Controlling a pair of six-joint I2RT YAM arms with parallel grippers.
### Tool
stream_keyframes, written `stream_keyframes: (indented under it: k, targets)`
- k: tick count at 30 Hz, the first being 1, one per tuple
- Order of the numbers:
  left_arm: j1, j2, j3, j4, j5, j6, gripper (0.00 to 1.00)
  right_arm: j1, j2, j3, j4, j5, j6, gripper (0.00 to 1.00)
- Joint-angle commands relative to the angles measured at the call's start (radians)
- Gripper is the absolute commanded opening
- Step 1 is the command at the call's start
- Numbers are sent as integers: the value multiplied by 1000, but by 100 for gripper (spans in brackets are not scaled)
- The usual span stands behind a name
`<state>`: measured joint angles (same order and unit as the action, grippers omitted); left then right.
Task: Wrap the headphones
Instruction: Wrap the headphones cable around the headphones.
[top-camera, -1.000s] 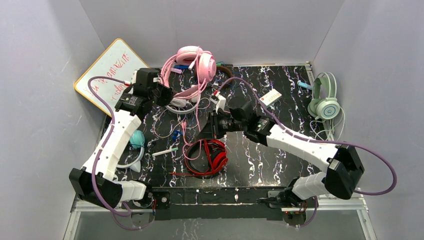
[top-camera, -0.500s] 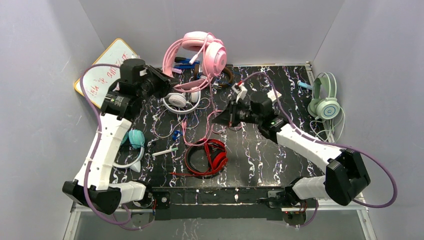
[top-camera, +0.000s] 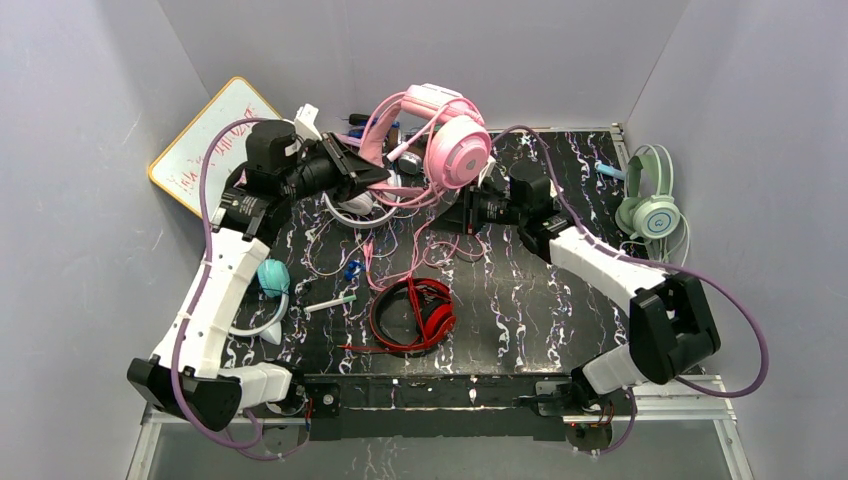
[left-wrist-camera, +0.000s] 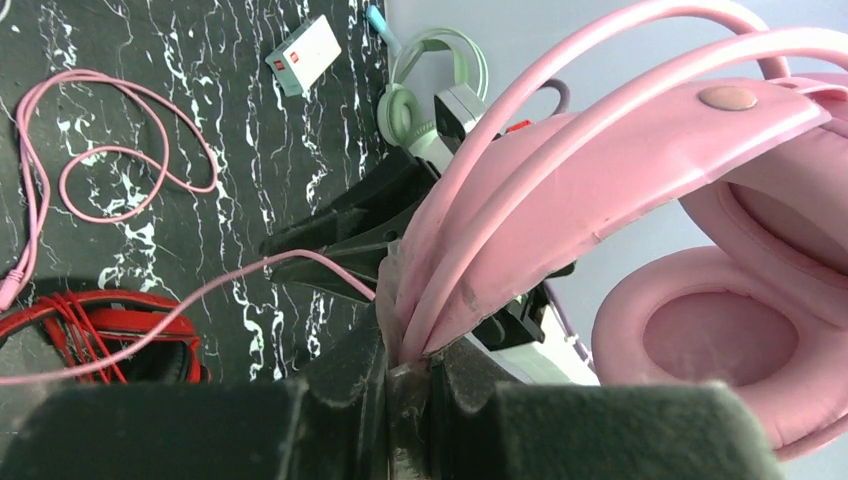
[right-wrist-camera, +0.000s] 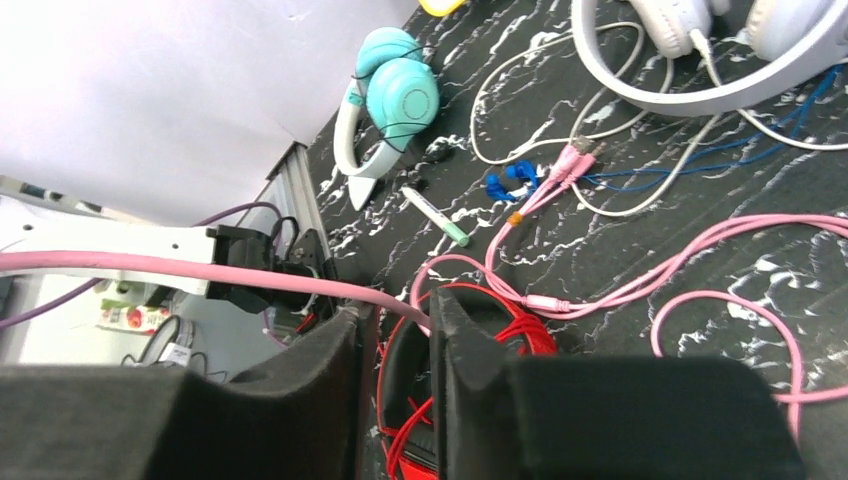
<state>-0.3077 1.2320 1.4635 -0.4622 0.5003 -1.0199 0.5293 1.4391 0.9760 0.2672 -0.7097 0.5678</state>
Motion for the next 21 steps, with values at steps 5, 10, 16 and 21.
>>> stream_keyframes:
  k: [5,10,16,21]
  targets:
    - [-4,-79,-24,108,70,-135,0,30,56,-90,330,-106,-1,64]
    - [-4,-100,-9,108,22,-202,0,94,77,-185,478,-53,-22,78]
    - [-5,-88,8,93,39,-244,0,139,152,-238,687,-31,5,82]
    - [-4,-91,20,93,41,-264,0,150,234,-243,860,-30,81,83]
